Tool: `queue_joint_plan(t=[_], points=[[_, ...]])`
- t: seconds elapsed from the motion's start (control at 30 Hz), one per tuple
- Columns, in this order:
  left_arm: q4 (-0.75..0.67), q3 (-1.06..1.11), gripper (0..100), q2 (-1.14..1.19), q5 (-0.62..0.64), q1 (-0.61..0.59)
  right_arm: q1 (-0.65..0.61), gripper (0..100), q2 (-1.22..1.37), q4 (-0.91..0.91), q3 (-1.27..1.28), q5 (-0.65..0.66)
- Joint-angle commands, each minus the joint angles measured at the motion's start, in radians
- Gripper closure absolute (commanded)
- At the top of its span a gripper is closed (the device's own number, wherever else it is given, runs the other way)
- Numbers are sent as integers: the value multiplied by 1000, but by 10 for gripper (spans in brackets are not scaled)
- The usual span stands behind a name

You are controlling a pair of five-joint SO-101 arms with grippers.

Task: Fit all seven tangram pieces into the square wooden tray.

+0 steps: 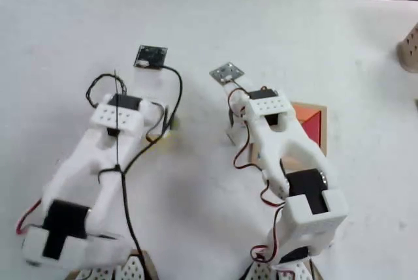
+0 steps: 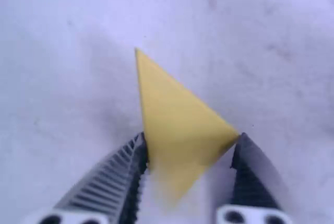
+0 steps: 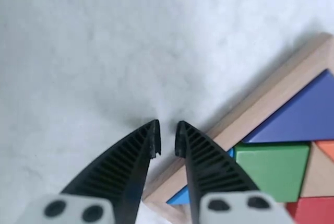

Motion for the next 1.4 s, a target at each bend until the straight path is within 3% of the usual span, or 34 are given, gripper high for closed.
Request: queue_joint_plan(t=[0.0, 0.47, 0.57, 0.67, 0.77, 0.9, 1.2, 1.37], points=[[-26, 28, 906, -128, -11, -8, -8, 936, -35, -10, 2, 11], [-26, 77, 903, -242, -2, -4, -4, 936, -35, -5, 2, 5], [-44, 80, 835, -242, 20, 22, -5, 936, -35, -5, 2, 5], [-66, 83, 727, -232, 120, 33, -7, 936, -35, -5, 2, 5], [-69, 60, 666, -173, 163, 33, -7, 936, -35, -5, 2, 5], [-44, -40, 665, 7, 161, 30, -7, 936, -35, -5, 2, 5], [146, -368, 664, 288, 158, 35, -8, 936, -35, -5, 2, 5], [110, -362, 664, 302, 52, 56, -7, 936, -35, -5, 2, 5]])
